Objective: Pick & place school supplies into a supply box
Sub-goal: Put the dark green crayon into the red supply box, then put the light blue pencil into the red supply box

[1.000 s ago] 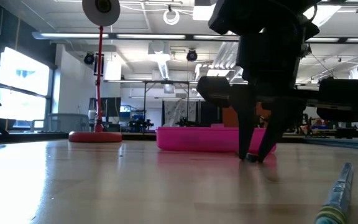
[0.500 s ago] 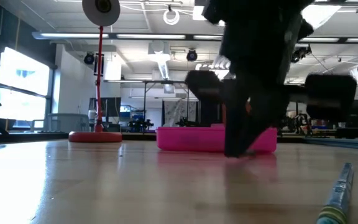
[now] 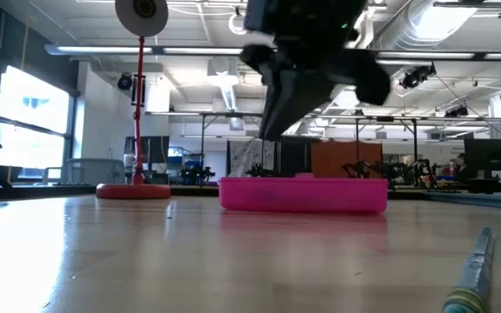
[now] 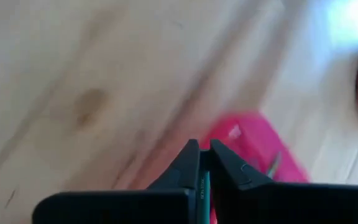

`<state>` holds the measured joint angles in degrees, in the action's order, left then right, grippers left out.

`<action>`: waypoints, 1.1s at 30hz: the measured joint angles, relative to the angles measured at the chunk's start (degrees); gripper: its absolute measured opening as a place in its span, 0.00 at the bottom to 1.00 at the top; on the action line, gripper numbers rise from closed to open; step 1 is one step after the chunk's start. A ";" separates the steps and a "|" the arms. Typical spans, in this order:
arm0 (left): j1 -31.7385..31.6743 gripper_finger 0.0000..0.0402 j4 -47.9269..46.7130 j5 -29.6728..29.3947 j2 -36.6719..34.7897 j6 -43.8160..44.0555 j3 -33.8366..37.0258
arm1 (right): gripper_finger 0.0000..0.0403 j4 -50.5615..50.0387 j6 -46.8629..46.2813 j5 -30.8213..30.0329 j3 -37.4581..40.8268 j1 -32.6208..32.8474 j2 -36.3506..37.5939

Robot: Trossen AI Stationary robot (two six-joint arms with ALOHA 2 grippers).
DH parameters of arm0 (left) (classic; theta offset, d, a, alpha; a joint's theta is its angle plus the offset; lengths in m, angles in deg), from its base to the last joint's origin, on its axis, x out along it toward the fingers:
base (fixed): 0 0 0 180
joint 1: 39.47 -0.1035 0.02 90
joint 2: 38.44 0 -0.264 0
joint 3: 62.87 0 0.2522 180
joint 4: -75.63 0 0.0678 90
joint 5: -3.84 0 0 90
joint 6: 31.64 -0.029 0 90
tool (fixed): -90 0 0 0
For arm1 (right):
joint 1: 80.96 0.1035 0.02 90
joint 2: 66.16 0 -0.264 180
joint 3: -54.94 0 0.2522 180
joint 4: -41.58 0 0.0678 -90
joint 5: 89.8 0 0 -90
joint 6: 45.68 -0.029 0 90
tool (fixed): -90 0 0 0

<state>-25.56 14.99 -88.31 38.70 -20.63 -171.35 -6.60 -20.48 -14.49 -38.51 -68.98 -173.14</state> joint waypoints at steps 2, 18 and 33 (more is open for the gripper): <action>-0.01 0.43 0.00 0.00 0.00 0.00 -0.01 | 0.01 1.36 -9.57 1.64 1.03 -3.01 0.04; 0.00 0.43 -0.04 0.02 0.00 0.02 0.00 | 0.14 13.81 -19.08 2.04 8.79 -8.34 0.05; 0.00 0.43 -0.08 0.07 0.00 0.03 0.00 | 0.21 6.21 -24.55 15.55 6.47 10.95 5.17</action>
<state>-25.56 14.91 -88.24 38.70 -20.61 -171.35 -0.39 -45.03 1.06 -32.03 -58.03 -167.96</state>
